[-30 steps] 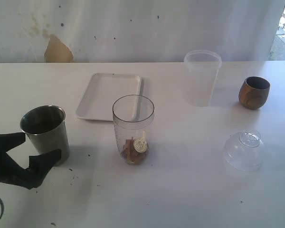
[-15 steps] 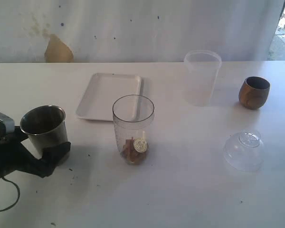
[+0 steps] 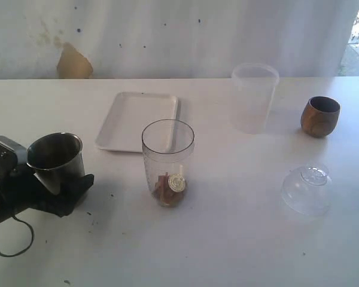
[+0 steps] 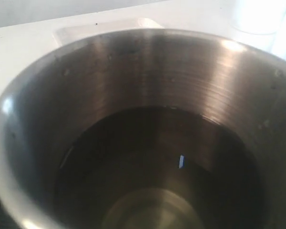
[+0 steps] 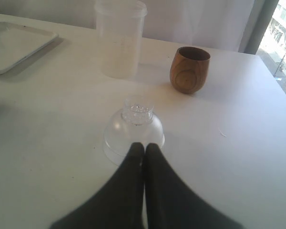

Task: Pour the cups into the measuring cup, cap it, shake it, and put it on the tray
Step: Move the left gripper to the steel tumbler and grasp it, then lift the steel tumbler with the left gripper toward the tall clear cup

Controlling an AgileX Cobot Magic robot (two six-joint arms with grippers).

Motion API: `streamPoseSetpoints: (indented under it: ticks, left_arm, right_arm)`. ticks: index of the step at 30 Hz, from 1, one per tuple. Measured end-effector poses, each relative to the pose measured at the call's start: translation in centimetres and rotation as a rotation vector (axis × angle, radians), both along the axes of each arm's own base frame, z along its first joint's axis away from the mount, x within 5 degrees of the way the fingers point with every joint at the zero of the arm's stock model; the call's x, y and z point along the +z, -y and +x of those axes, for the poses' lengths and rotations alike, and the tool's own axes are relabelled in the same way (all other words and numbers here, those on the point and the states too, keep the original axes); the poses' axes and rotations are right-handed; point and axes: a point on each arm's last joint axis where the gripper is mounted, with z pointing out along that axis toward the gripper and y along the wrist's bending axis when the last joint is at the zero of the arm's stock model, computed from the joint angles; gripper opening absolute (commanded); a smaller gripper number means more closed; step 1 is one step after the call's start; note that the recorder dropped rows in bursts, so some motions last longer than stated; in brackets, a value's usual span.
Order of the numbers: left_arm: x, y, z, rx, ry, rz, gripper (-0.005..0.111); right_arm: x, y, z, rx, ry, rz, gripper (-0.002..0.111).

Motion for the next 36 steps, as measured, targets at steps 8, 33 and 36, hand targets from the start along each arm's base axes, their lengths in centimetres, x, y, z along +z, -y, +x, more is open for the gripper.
streamPoseSetpoints:
  ticks: [8, 33, 36]
  left_arm:
    - [0.0, 0.0, 0.1, -0.001, 0.005, 0.003, 0.059]
    - [5.0, 0.7, 2.0, -0.063, 0.12, -0.08, 0.0]
    - [6.7, 1.3, 3.5, -0.07, 0.174, -0.123, 0.0]
  right_arm:
    - [0.0, 0.0, 0.0, 0.0, 0.0, 0.0, 0.0]
    - [0.0, 0.0, 0.0, 0.0, -0.002, 0.001, 0.0]
    - [0.0, 0.0, 0.0, 0.0, -0.002, 0.001, 0.0]
